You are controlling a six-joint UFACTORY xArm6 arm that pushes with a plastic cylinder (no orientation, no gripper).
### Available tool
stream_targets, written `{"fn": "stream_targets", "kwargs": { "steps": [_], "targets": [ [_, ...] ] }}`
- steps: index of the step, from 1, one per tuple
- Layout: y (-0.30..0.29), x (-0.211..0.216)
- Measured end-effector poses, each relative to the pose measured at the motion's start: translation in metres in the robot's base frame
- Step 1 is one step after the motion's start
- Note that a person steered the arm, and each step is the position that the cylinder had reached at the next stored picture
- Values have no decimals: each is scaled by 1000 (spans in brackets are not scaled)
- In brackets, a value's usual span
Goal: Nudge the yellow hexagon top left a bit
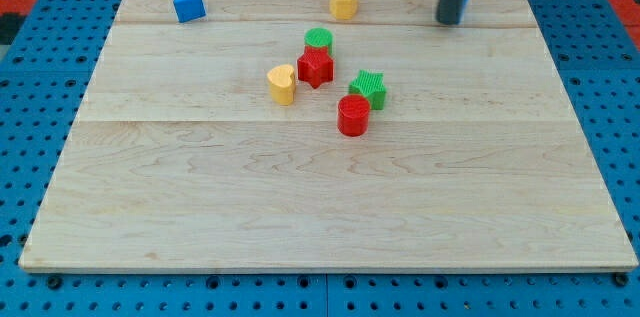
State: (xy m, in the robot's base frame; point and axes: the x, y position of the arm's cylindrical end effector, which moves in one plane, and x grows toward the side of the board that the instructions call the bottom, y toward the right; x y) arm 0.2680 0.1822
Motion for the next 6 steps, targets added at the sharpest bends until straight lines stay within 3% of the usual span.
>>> {"fn": "stream_targets", "kwargs": {
  "steps": [1, 2, 4, 6],
  "targets": [
    [-40, 10],
    [-48, -28],
    [-118, -31],
    [-128, -50]
  ]
}}
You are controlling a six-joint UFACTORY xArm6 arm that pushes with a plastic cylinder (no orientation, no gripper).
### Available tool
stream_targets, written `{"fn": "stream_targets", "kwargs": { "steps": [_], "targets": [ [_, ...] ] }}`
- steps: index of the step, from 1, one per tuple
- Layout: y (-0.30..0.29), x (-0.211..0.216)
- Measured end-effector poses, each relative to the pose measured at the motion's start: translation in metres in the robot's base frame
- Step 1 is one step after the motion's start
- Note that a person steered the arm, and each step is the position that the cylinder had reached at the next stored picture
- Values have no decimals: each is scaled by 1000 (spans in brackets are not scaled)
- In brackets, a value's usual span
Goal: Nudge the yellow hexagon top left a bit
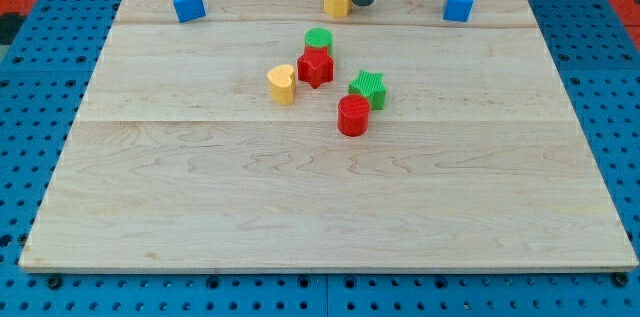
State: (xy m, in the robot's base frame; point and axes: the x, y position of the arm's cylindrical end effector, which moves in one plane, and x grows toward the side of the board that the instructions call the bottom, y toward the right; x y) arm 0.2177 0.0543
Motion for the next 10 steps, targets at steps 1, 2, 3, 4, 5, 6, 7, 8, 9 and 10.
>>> {"fn": "stream_targets", "kwargs": {
  "steps": [1, 2, 3, 4, 5, 6, 7, 8, 9, 10],
  "targets": [
    [1, 0],
    [2, 7],
    [14, 18],
    [16, 18],
    [16, 18],
    [17, 18],
    [17, 18],
    [17, 19],
    [17, 22],
    [17, 26]
  ]
}}
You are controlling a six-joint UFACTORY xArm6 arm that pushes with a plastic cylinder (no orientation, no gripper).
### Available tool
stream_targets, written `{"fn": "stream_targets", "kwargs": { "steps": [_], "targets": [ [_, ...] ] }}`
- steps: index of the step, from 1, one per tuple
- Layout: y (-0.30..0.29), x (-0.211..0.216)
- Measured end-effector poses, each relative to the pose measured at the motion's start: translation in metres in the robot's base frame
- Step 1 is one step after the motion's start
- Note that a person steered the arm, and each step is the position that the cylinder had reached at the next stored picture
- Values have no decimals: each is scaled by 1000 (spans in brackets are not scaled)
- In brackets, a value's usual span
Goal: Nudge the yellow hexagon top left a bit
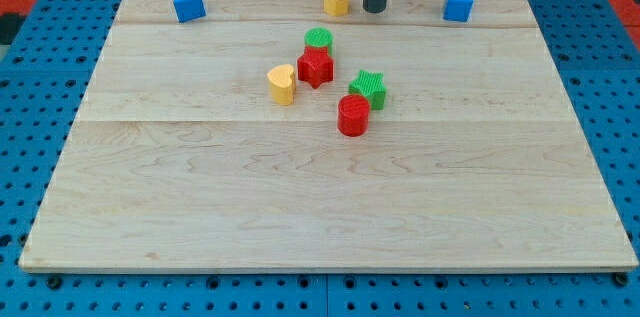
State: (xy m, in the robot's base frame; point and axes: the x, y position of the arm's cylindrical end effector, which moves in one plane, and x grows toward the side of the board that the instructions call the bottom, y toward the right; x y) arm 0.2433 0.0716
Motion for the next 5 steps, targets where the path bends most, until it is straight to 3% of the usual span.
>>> {"fn": "stream_targets", "kwargs": {
  "steps": [3, 5],
  "targets": [
    [0, 8],
    [3, 95]
  ]
}}
